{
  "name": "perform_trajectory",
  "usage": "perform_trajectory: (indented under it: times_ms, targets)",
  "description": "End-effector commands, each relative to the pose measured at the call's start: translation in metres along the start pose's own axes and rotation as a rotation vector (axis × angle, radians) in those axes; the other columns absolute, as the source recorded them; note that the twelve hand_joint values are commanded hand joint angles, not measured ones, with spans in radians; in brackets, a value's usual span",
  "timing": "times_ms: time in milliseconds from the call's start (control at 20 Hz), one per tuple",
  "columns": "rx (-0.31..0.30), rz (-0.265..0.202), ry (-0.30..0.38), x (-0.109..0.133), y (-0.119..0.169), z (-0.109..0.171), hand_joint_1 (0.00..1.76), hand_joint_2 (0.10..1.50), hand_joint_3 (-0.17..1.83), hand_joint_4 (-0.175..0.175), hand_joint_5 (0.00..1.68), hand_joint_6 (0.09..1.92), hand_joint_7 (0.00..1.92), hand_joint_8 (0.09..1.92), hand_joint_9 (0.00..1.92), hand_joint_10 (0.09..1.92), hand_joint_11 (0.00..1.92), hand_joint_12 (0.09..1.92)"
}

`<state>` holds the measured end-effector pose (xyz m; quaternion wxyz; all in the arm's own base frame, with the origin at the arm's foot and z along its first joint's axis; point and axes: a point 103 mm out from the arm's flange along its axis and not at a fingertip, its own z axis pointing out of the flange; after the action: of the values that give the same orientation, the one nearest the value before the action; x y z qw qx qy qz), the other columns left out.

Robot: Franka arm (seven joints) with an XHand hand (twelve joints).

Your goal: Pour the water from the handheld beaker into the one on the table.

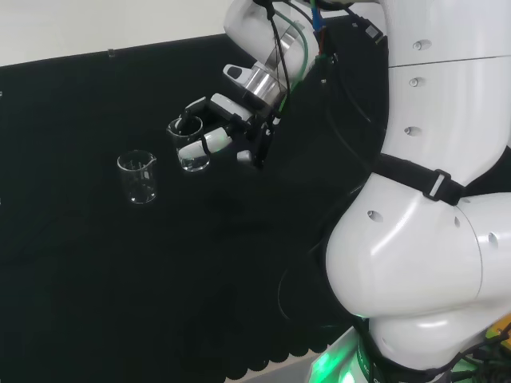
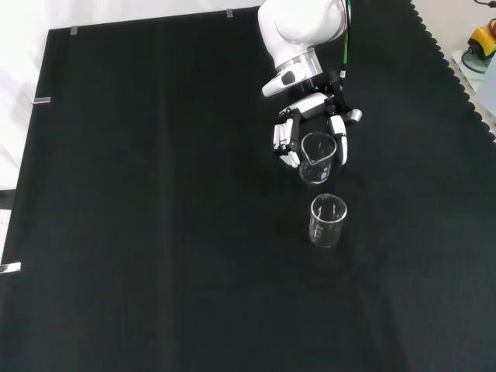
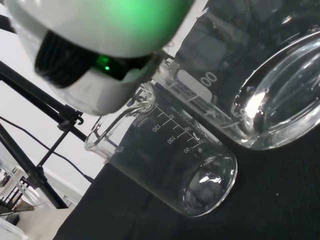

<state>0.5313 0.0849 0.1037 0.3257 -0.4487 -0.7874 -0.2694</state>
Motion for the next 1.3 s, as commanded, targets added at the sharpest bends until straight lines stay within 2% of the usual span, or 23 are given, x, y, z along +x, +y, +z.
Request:
perform_trajectory:
  times_ms: [50,550,1300]
  targets:
    - [0.017,-0.005,-0.022,0.006,-0.001,-0.005,1.44,0.55,0.75,-0.175,1.30,0.62,1.67,0.09,1.28,0.64,0.97,0.90]
    - [0.099,0.003,-0.109,0.017,-0.002,-0.012,1.44,0.55,0.76,-0.175,1.30,0.62,1.67,0.09,1.28,0.66,0.97,0.90]
    - [0.219,0.028,-0.232,0.032,0.014,-0.003,1.45,0.53,0.78,-0.175,1.30,0.57,1.67,0.09,1.35,0.64,0.98,0.91]
